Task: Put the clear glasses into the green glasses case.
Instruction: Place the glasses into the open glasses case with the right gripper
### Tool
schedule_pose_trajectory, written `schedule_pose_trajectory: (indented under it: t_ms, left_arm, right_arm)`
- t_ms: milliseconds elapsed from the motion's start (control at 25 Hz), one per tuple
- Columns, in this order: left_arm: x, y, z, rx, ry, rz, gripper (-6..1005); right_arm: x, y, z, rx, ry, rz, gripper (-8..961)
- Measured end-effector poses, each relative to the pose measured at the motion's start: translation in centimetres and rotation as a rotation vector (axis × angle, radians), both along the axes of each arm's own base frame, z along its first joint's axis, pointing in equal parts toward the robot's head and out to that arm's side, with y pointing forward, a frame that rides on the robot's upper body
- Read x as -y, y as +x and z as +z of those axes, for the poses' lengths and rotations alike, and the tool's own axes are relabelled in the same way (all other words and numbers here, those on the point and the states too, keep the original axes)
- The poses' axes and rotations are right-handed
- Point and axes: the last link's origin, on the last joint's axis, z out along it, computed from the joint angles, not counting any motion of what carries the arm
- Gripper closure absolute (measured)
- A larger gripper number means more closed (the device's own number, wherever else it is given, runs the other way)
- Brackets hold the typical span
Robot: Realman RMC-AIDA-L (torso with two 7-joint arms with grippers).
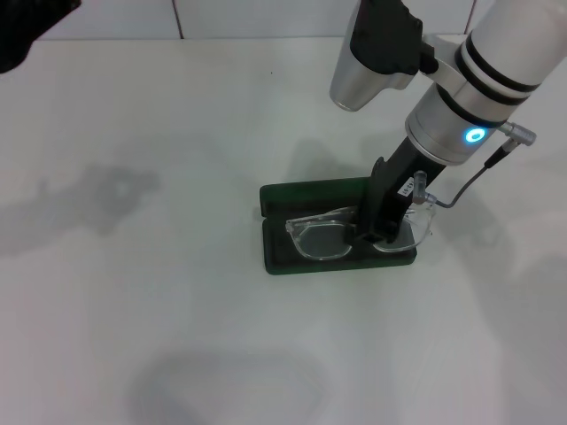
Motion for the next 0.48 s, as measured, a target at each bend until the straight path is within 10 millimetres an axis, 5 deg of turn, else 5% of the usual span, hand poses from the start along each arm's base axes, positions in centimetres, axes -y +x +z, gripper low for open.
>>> schedule_pose_trajectory:
  t_ms: [480]
  left_arm:
    - [-0.01,0.02,-0.09,0.002,-0.001,0.001,895]
  right_arm:
    - [-0.07,-0.01,-0.09,-0.008,-0.001,0.011,843]
